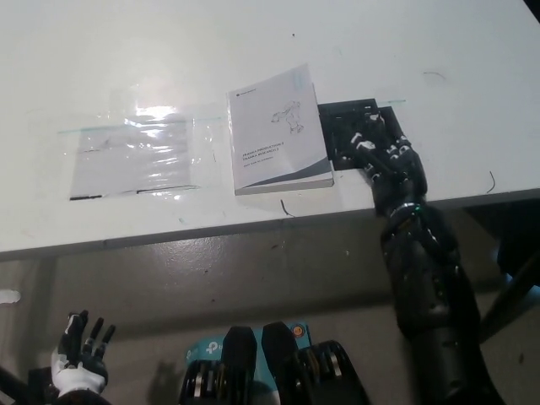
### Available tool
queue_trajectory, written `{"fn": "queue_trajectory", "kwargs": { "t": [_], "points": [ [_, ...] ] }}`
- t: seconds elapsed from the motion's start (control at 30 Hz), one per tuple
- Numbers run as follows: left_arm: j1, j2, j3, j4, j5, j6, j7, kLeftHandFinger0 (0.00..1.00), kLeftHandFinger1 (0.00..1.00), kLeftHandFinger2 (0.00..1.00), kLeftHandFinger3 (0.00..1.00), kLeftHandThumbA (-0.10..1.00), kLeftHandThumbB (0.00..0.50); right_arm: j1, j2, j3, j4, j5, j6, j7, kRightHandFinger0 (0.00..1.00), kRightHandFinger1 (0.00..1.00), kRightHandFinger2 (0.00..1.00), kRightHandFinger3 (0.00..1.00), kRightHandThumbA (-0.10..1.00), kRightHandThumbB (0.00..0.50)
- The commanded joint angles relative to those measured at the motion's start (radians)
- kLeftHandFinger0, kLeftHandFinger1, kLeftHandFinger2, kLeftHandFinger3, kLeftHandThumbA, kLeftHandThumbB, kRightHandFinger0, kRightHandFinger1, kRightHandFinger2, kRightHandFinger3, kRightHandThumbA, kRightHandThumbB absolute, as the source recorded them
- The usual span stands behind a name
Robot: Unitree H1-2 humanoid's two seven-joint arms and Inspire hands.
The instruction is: The robot uses its right hand to slide under the cover of the book kept in the middle of the desk and open it
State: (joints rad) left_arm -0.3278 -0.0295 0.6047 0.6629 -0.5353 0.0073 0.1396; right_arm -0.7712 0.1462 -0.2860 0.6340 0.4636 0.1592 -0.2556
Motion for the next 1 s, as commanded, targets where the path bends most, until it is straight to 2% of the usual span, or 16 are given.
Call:
{"fn": "queue_trajectory", "kwargs": {
  "t": [0.0, 0.1, 0.13, 0.23, 0.27, 0.33, 0.43, 0.53, 0.6, 0.63, 0.8, 0.9, 0.93, 0.97],
  "points": [
    [-0.015, 0.015, -0.005, -0.008, -0.008, -0.025, 0.009, 0.73, 0.78, 0.88, 0.89, 0.81, 0.152, -0.081, 0.02, 0.022, 0.004, -0.024, -0.041, 0.028, 0.78, 0.96, 0.99, 1.0, 1.0, 0.179],
    [-0.015, 0.017, -0.003, -0.003, -0.015, -0.025, 0.003, 0.74, 0.78, 0.89, 0.92, 0.81, 0.142, -0.086, 0.029, 0.025, -0.003, -0.027, -0.033, 0.021, 0.79, 0.97, 0.99, 1.0, 1.0, 0.17],
    [-0.017, 0.019, -0.001, 0.003, -0.015, -0.029, 0.001, 0.74, 0.78, 0.88, 0.92, 0.81, 0.129, -0.086, 0.033, 0.028, 0.002, -0.031, -0.035, 0.021, 0.75, 0.94, 0.97, 1.0, 1.0, 0.166],
    [-0.017, 0.021, -0.003, 0.009, -0.014, -0.036, 0.0, 0.74, 0.78, 0.89, 0.91, 0.82, 0.124, -0.084, 0.04, 0.038, 0.008, -0.042, -0.036, 0.029, 0.73, 0.93, 0.97, 1.0, 1.0, 0.15],
    [-0.015, 0.02, -0.002, 0.005, -0.015, -0.033, 0.002, 0.74, 0.79, 0.9, 0.92, 0.82, 0.12, -0.086, 0.046, 0.044, 0.015, -0.046, -0.038, 0.031, 0.69, 0.93, 0.97, 1.0, 1.0, 0.145],
    [-0.016, 0.02, 0.0, 0.005, -0.02, -0.027, 0.006, 0.74, 0.78, 0.88, 0.9, 0.81, 0.117, -0.086, 0.051, 0.052, 0.017, -0.051, -0.037, 0.036, 0.69, 0.92, 0.98, 1.0, 1.0, 0.16],
    [-0.018, 0.019, -0.003, 0.008, -0.025, -0.024, 0.001, 0.75, 0.77, 0.88, 0.9, 0.82, 0.12, -0.088, 0.055, 0.062, 0.021, -0.059, -0.038, 0.041, 0.68, 0.9, 0.97, 1.0, 1.0, 0.169],
    [-0.019, 0.02, -0.007, 0.003, -0.02, -0.02, 0.007, 0.76, 0.78, 0.88, 0.9, 0.82, 0.131, -0.092, 0.059, 0.065, 0.029, -0.062, -0.045, 0.043, 0.67, 0.91, 0.96, 1.0, 1.0, 0.149],
    [-0.019, 0.022, -0.007, 0.004, -0.024, -0.016, 0.0, 0.79, 0.83, 0.93, 0.93, 0.84, 0.131, -0.091, 0.062, 0.065, 0.034, -0.062, -0.046, 0.046, 0.68, 0.91, 0.95, 1.0, 1.0, 0.147],
    [-0.02, 0.019, -0.002, 0.005, -0.026, -0.022, 0.006, 0.77, 0.8, 0.91, 0.91, 0.81, 0.152, -0.084, 0.068, 0.067, 0.04, -0.066, -0.041, 0.04, 0.7, 0.87, 0.91, 1.0, 1.0, 0.153],
    [-0.021, 0.015, 0.002, -0.002, -0.029, -0.018, 0.02, 0.74, 0.76, 0.86, 0.86, 0.79, 0.165, -0.068, 0.079, 0.065, 0.056, -0.072, -0.044, 0.04, 0.68, 0.86, 0.92, 1.0, 1.0, 0.171],
    [-0.021, 0.019, 0.001, 0.009, -0.036, -0.022, 0.002, 0.75, 0.8, 0.9, 0.91, 0.8, 0.154, -0.067, 0.08, 0.066, 0.068, -0.075, -0.054, 0.047, 0.66, 0.85, 0.91, 1.0, 1.0, 0.177],
    [-0.016, 0.02, -0.003, 0.005, -0.03, -0.019, 0.006, 0.74, 0.79, 0.9, 0.94, 0.8, 0.147, -0.065, 0.083, 0.07, 0.068, -0.079, -0.055, 0.048, 0.63, 0.82, 0.88, 1.0, 1.0, 0.186],
    [-0.013, 0.021, -0.006, 0.005, -0.032, -0.015, -0.003, 0.75, 0.82, 0.94, 0.99, 0.84, 0.133, -0.068, 0.086, 0.077, 0.057, -0.084, -0.047, 0.047, 0.63, 0.84, 0.9, 1.0, 1.0, 0.186]
  ]
}}
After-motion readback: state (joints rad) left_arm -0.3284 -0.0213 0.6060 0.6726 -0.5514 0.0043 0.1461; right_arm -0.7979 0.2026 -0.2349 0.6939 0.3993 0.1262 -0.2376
